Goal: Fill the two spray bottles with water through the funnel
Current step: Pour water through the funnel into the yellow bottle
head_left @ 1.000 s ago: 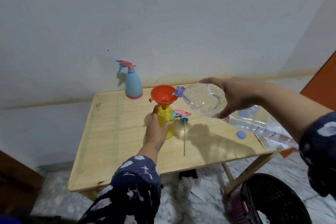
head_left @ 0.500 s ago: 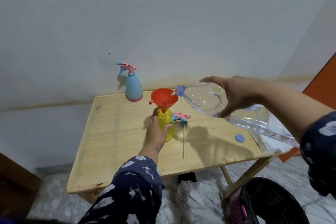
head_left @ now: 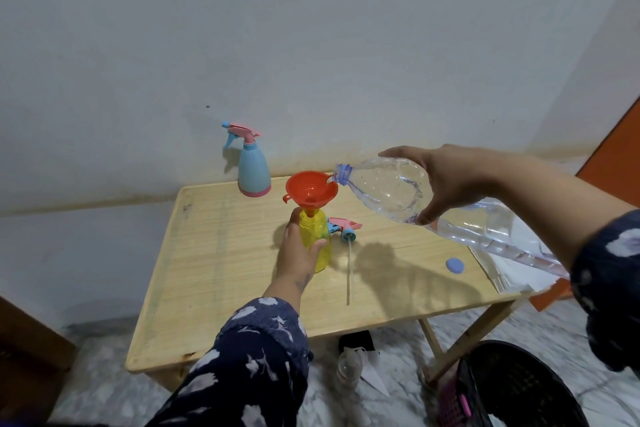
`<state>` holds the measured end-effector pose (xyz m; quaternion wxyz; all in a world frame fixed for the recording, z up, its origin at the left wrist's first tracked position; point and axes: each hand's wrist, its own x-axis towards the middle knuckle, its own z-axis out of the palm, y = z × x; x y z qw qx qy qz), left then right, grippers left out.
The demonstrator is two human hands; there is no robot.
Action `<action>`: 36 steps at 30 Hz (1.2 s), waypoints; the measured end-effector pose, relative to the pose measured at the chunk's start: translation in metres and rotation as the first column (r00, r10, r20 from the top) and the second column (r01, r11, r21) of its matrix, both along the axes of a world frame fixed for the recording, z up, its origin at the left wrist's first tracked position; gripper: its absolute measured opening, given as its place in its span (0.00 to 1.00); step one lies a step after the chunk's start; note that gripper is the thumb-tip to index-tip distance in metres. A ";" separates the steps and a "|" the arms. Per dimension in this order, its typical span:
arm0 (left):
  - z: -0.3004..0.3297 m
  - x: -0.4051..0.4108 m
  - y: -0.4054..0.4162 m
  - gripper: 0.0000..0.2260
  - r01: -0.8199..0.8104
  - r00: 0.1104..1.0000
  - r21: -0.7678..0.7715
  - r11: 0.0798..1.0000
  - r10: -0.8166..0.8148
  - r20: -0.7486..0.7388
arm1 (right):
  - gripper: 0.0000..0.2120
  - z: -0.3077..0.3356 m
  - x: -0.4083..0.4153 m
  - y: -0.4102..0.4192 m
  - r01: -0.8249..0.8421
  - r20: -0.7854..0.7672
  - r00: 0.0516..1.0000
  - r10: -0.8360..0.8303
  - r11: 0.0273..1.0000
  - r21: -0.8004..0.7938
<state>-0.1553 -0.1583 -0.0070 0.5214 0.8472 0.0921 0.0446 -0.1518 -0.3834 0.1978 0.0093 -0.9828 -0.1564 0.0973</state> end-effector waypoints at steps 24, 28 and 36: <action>-0.001 0.001 0.001 0.34 0.015 1.000 -0.012 1.000 -0.015 -0.006 | 0.53 -0.006 0.001 0.001 0.004 0.015 1.000 -0.004 1.000 -0.002; -0.001 0.000 0.001 0.31 0.004 1.000 -0.008 1.000 -0.004 -0.019 | 0.53 -0.016 -0.001 -0.001 -0.004 0.029 1.000 0.003 0.999 0.034; 0.000 -0.001 0.001 0.33 0.006 1.000 -0.016 1.000 -0.006 -0.004 | 0.54 -0.061 0.002 -0.007 -0.020 0.012 1.000 0.017 0.925 0.379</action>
